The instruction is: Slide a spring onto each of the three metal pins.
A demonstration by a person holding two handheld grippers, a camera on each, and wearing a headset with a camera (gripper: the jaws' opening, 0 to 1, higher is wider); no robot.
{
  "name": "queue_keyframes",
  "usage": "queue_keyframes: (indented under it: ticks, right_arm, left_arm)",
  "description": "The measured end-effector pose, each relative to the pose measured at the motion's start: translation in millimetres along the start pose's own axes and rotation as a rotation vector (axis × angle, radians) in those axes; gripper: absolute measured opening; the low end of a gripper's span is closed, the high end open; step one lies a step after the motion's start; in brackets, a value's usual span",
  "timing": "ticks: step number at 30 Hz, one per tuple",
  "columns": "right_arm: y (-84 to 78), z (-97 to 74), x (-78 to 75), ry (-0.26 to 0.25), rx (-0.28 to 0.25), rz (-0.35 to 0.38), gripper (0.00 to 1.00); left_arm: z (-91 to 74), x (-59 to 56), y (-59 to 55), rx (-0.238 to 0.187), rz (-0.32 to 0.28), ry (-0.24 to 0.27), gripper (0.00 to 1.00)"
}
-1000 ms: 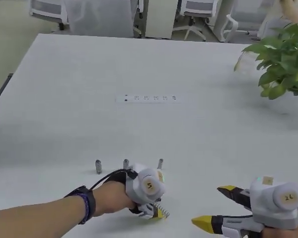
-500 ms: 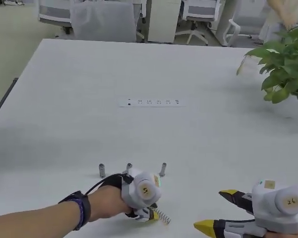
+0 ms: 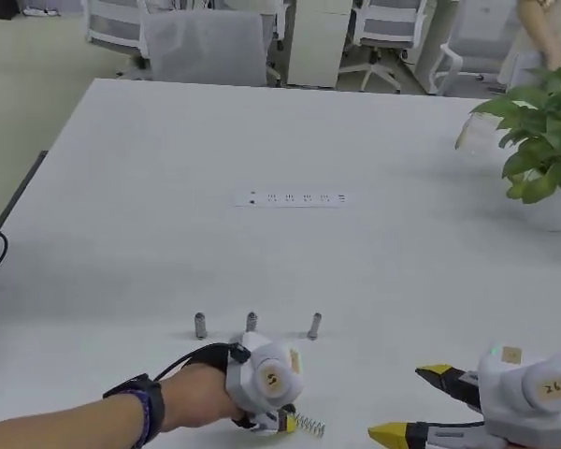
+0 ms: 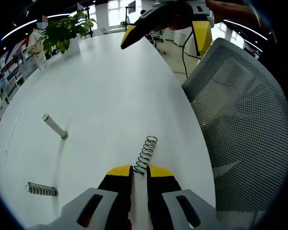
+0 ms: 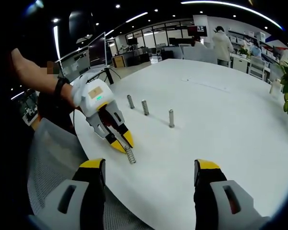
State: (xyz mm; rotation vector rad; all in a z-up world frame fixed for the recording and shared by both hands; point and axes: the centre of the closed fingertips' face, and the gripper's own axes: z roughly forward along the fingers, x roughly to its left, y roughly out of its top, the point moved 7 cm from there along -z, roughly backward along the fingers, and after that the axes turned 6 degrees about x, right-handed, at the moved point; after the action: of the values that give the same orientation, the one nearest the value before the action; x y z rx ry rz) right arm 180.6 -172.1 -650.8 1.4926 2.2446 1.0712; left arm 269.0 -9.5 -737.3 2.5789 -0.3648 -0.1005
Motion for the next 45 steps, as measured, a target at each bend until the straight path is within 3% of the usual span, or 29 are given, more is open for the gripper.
queue_keyframes:
  ticks: [7, 12, 19, 23, 28, 32, 45]
  right_arm:
    - [-0.8, 4.2, 4.3, 0.013, 0.006, -0.009, 0.74]
    - [-1.9, 5.2, 7.7, 0.020, 0.017, -0.017, 0.74]
    - [-1.9, 3.4, 8.8, 0.024, 0.026, -0.026, 0.75]
    - [-1.1, 3.5, 11.1, 0.031, 0.035, -0.036, 0.75]
    - [-0.7, 7.2, 15.3, 0.045, 0.047, -0.045, 0.75]
    - [-0.4, 12.7, 20.3, 0.067, 0.054, -0.052, 0.74]
    - [4.2, 24.7, 32.2, 0.119, 0.065, -0.073, 0.72]
  left_arm:
    - [-2.5, -4.8, -5.3, -0.012, -0.028, 0.003, 0.11]
    - [1.0, -6.3, -2.3, -0.025, -0.019, 0.002, 0.15]
    - [3.2, -8.1, 2.9, -0.026, 0.001, 0.007, 0.02]
    - [-0.2, -8.3, 0.1, -0.033, -0.070, 0.006, 0.02]
    - [-7.2, -9.7, -11.7, -0.063, -0.147, 0.023, 0.02]
    - [-18.4, -8.6, -21.0, -0.109, -0.235, 0.050, 0.02]
    - [-50.9, -13.2, -51.3, -0.147, -0.339, 0.127, 0.02]
